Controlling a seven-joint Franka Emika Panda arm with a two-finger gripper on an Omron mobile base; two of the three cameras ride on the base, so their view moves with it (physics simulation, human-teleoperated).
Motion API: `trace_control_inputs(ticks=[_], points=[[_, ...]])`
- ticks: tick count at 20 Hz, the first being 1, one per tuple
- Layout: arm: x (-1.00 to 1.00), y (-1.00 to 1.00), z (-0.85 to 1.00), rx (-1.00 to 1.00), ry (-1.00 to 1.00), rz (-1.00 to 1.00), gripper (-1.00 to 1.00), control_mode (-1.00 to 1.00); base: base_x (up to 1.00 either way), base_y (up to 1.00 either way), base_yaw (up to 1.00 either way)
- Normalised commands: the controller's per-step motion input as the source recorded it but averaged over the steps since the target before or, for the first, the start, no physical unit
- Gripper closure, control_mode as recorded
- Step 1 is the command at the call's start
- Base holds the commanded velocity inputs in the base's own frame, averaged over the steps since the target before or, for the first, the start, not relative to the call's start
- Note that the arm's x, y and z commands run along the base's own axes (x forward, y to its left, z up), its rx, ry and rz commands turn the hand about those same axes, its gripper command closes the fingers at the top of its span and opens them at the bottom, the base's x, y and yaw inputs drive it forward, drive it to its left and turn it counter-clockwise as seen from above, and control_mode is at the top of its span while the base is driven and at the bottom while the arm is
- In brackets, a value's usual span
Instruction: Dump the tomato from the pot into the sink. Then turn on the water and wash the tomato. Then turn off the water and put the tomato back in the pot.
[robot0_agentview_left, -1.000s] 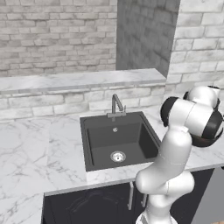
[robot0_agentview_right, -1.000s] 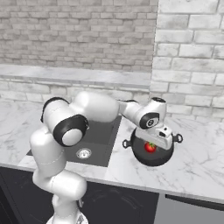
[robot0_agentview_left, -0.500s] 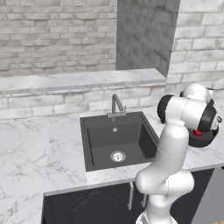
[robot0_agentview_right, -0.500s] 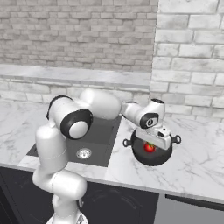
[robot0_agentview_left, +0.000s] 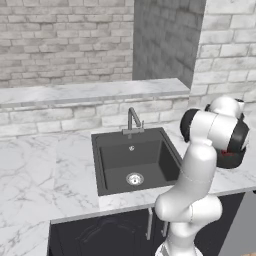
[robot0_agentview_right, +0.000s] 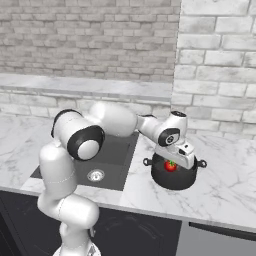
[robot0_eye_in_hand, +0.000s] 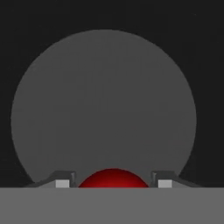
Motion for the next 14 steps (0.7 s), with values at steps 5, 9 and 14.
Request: trace_control_inputs(ticks=[5, 9, 14], points=[[0.00, 0.15, 0.86, 0.00, -0.17, 0.00, 1.00, -1.00, 0.00, 0.00, 0.00], [0.00, 0.03, 1.00, 0.00, -0.02, -0.01, 1.00, -1.00, 0.00, 0.00, 0.00], [0.00, 0.27, 1.00, 0.00, 0.01, 0.00, 1.00, -1.00, 0.00, 0.00, 0.00]])
